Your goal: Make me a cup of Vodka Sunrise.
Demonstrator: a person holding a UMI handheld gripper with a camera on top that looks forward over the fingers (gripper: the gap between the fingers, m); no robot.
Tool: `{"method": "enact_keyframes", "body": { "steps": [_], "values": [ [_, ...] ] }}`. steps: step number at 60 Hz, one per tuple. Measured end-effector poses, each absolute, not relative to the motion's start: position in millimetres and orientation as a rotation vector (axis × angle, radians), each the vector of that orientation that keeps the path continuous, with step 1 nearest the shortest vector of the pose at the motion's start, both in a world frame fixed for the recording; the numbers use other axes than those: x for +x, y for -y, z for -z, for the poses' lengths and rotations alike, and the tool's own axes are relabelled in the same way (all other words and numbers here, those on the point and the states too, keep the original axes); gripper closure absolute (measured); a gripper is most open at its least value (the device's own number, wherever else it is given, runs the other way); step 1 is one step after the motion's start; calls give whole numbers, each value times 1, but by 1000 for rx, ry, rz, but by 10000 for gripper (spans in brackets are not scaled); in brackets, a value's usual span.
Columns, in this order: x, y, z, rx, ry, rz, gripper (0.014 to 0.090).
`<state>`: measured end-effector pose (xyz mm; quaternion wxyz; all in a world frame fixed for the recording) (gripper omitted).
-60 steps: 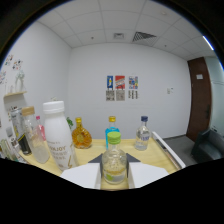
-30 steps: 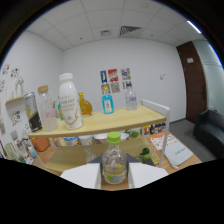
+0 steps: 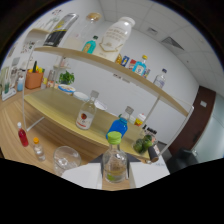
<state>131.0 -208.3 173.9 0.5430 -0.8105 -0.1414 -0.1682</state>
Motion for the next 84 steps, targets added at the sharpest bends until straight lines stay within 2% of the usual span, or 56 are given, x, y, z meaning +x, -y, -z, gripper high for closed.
{"method": "enact_keyframes", "body": {
  "steps": [17, 29, 39, 47, 59, 65, 72, 78, 84],
  "values": [
    [122, 198, -188, -1658, 1031, 970, 690],
    [110, 195, -197, -1347, 1442, 1322, 689],
    [113, 193, -196, -1184, 1644, 1529, 690],
    [108, 194, -196, -1133, 1709, 1583, 690],
    [107, 196, -200, -1174, 1646, 1542, 689],
    [106, 199, -220, -1296, 1465, 1415, 689],
    [96, 207, -247, -1471, 1144, 1108, 688],
    [87, 212, -272, -1560, 843, 759, 688],
    [88, 213, -277, -1620, 585, 457, 687]
  ]
}}
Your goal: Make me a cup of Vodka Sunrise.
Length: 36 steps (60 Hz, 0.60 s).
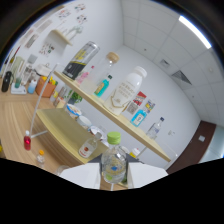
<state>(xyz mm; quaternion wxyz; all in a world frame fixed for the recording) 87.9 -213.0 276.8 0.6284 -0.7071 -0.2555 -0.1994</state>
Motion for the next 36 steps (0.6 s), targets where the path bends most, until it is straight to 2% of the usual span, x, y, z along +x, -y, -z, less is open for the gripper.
{"method": "enact_keyframes", "body": {
  "steps": [6, 16, 27, 36],
  "values": [
    [100, 212, -259, -1667, 403, 277, 689],
    [117, 205, -191, -1788, 179, 70, 688],
    [139, 196, -112, -1914, 63, -22, 689],
    [150, 192, -67, -1985, 57, -40, 689]
  ]
}}
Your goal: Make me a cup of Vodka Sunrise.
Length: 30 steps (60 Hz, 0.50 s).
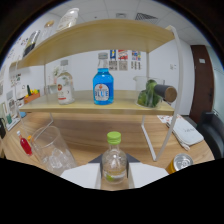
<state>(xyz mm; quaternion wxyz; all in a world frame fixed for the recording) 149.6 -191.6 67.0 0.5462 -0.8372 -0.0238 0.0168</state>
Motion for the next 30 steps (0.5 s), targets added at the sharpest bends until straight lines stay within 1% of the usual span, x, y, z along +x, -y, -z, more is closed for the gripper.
{"method": "enact_keyframes", "body": {
  "steps": [11, 17, 23, 30],
  "values": [
    [154, 194, -30, -2078, 42, -45, 688],
    [153, 192, -29, -2085, 32, -49, 688],
    [156, 194, -20, -2140, 29, -23, 686],
    [157, 196, -18, -2145, 5, -24, 683]
  ]
}}
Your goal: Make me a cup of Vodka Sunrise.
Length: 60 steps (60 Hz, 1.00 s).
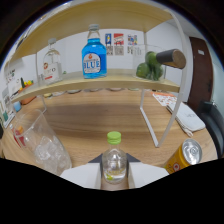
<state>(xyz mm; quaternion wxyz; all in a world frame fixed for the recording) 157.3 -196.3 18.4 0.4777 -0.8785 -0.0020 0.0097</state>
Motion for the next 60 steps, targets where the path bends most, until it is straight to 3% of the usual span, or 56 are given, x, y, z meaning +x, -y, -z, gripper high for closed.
{"method": "enact_keyframes", "body": {
  "steps": [16, 22, 28, 31, 47, 60],
  "values": [
    [157, 205, -16, -2168, 21, -16, 669],
    [157, 211, -25, -2164, -10, -8, 521],
    [161, 220, -40, -2158, -45, 12, 258],
    [162, 226, -49, -2158, -65, 31, 209],
    [139, 278, -124, -2139, -97, 98, 196],
    [81, 316, -153, -2152, -50, 77, 184]
  ]
}}
